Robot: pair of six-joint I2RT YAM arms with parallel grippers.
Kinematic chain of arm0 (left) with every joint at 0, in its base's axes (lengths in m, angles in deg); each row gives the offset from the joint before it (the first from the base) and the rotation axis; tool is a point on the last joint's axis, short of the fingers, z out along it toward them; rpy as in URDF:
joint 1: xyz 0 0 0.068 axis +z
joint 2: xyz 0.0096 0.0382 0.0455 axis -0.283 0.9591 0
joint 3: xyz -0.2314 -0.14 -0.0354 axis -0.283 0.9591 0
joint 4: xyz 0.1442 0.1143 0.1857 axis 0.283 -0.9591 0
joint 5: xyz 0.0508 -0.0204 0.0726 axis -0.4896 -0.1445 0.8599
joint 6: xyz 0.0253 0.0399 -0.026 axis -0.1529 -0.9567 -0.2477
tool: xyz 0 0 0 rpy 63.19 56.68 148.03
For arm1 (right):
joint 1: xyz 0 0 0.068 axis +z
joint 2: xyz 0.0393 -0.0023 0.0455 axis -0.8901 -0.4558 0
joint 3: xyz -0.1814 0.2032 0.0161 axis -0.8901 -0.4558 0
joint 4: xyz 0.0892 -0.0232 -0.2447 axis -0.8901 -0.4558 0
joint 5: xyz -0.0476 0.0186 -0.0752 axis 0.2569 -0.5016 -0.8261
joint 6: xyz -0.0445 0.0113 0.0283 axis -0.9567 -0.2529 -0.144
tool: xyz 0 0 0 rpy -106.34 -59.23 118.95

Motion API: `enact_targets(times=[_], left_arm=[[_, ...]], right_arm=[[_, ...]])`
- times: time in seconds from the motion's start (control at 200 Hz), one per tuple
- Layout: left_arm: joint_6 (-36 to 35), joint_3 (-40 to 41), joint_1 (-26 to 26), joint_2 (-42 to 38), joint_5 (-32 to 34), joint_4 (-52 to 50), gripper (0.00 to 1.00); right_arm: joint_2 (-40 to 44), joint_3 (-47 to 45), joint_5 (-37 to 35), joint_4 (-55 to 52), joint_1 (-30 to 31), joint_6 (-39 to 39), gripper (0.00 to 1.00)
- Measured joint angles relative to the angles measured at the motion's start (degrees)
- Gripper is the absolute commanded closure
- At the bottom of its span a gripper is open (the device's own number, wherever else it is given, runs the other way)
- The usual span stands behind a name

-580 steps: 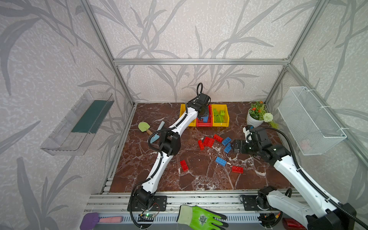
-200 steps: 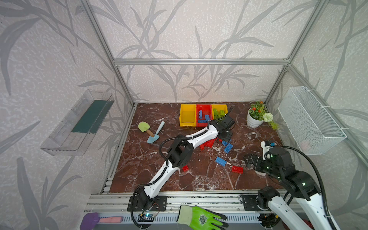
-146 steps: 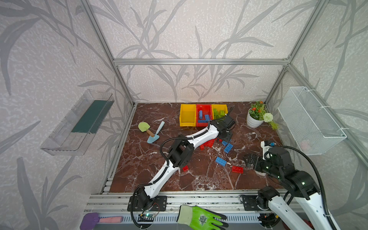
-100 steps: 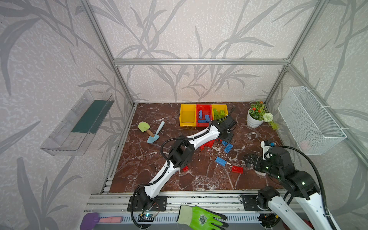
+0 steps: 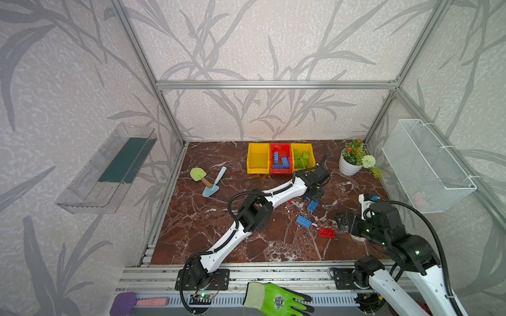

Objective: Sort the legos into containers by color
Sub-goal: Pick up the lego from the center of the table, then place the lego in the container.

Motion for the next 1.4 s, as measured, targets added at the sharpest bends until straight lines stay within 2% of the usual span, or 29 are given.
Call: enact_targets(times=[0.235, 0.36, 0.61, 0.84, 0.98, 1.165, 1.399], left_arm=[[-0.04, -0.02, 0.02, 0.00, 3.19, -1.22, 0.46], [-0.04, 0.00, 0.11, 0.00, 3.96, -2.05, 0.56], [-0.04, -0.15, 0.09, -0.04, 4.52, -2.78, 0.82], [-0.04, -0.35, 0.09, -0.39, 5.25, -3.91, 0.85], [-0.04, -3.30, 0.24, -0.72, 7.61, -6.51, 0.86], [-0.31, -3.69, 1.16, -5.33, 10.03, -7.39, 0.86], [-1.16, -4.20, 5.73, -10.10, 11.21, -7.39, 0.86]], right_arm=[[0.00, 0.00, -0.02, 0.00, 0.00, 0.00, 0.01], [0.00, 0.00, -0.26, 0.00, 0.00, -0.02, 0.01], [-0.24, 0.00, -0.42, 0.15, 0.00, -0.02, 0.01], [-3.21, 0.00, -0.37, 0.39, 0.00, -0.04, 0.01], [-3.37, 0.33, -0.39, 0.81, 0.00, -0.04, 0.01], [-5.77, 1.60, -0.35, 1.95, 0.00, -0.11, 0.01], [-9.11, 2.29, 0.70, 4.70, 0.00, -0.17, 0.01]])
